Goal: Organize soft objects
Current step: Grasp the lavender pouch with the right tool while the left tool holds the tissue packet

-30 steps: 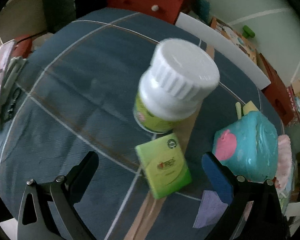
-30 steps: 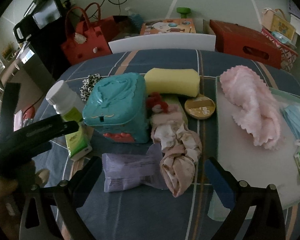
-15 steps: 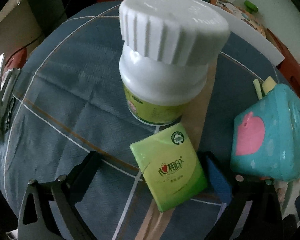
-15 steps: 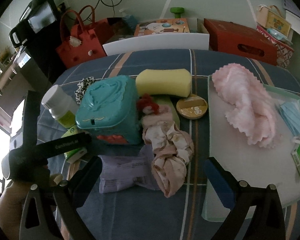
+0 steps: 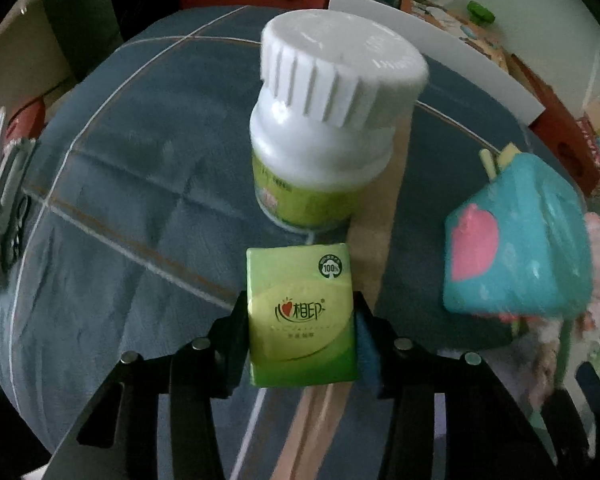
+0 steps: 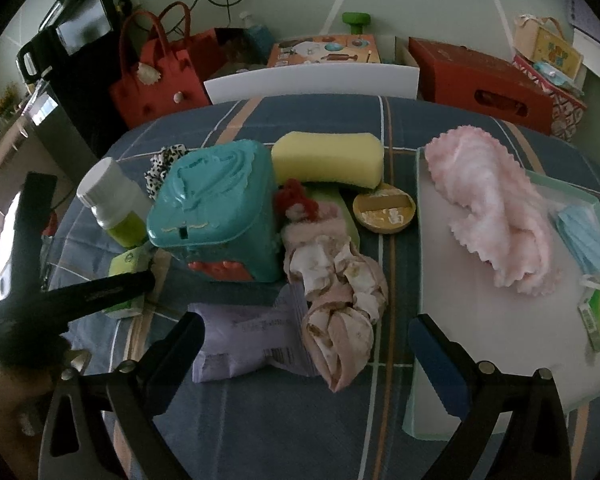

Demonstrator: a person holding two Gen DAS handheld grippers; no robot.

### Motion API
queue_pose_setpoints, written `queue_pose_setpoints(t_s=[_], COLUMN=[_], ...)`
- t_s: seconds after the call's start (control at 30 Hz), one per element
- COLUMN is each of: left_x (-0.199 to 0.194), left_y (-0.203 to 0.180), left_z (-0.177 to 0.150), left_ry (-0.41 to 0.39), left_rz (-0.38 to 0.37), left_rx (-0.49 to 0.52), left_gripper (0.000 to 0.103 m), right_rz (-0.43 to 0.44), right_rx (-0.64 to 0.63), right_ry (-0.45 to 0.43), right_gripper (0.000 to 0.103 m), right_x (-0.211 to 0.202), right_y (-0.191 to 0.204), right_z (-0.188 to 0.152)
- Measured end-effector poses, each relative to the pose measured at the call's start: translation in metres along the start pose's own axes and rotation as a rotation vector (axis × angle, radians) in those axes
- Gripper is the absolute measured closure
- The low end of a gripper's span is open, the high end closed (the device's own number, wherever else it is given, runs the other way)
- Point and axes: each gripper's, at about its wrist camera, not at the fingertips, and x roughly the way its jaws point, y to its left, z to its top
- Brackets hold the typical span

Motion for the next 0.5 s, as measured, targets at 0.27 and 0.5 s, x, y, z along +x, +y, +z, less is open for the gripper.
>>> queue_pose_setpoints(t_s=[0.27, 0.5], left_x=[-0.032, -0.049], left_y=[0.011, 0.046], left_z=[-0.019, -0.013], left_ry=[-0.066, -0.124], left_rz=[-0.045, 0.013], left_rx=[0.014, 0.007], left_gripper=[0.055, 0.055], right_rz=[-0.009, -0.006], right_rx=[0.005, 0.003], right_ry=[0.014, 0.04], right_gripper=[0.0, 0.0], right_x=[-0.002, 0.001], right_y=[0.009, 0.023], right_z=[-0.01, -0.02])
